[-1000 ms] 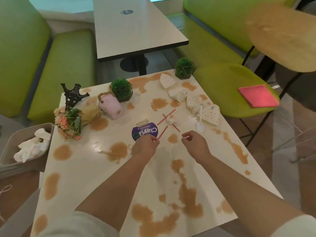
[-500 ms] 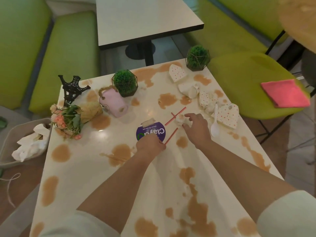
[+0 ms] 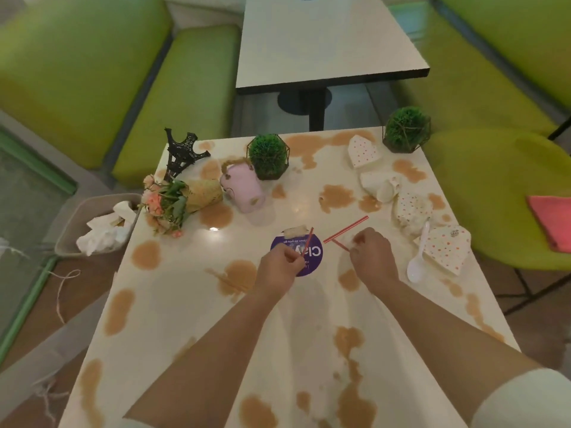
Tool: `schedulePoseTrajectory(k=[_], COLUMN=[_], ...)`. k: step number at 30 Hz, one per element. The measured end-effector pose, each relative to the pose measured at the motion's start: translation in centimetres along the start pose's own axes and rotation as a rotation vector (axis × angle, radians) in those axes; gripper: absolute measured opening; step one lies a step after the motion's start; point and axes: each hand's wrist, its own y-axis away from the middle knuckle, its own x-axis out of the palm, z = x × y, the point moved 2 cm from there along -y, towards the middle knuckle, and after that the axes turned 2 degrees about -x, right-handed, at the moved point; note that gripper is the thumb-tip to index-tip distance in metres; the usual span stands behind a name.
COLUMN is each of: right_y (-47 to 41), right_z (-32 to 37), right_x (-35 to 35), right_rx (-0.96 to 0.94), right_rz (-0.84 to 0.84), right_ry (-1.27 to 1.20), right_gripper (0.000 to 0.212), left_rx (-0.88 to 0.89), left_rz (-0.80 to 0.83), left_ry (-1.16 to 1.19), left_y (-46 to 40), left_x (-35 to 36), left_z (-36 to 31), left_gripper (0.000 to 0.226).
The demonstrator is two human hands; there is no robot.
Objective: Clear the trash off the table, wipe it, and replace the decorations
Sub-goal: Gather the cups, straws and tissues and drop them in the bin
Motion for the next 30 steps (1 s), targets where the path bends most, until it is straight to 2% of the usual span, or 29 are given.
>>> schedulePoseTrajectory(k=[5,8,12,19,23,30], right_y=[1.0,2.0,3.4,6.6,8.4,9.7], right_z=[5.1,8.2,12.4,20.8,26.1,35.1], right_x=[0.4,1.4,3.6,8.6,12.2,19.7], right_rx=[-0.018,-0.028,-0.117,-0.212,-0.211,-0.194], right_rz=[0.105,0.176,0.275,0.372,0.422,0.441], right_ry=[-0.412,-0.544,-0.485,-0.46,-0.479,-0.475], right_gripper=[0.03,0.032,0.022,0.024,0.024,0.018], left_rx=[-0.049,-0.056,-0.094,-0.114,-0.17,-0.263], left_rz=[-0.166,-0.245,-0.328,-0.493,-0.516,-0.531], left_ry=[0.336,0.399,0.52,0.59,0.654,0.6], left_y=[1.3,2.0,2.8,3.7,3.4,0.4], left_x=[-2.4,-4.1,-7.6,-15.7,-21.5,-32.0], left_z=[0.8,1.3,3.0,8.2,12.4,20.7], left_gripper=[0.012,0.02,0.023,0.023,0.026,0.018])
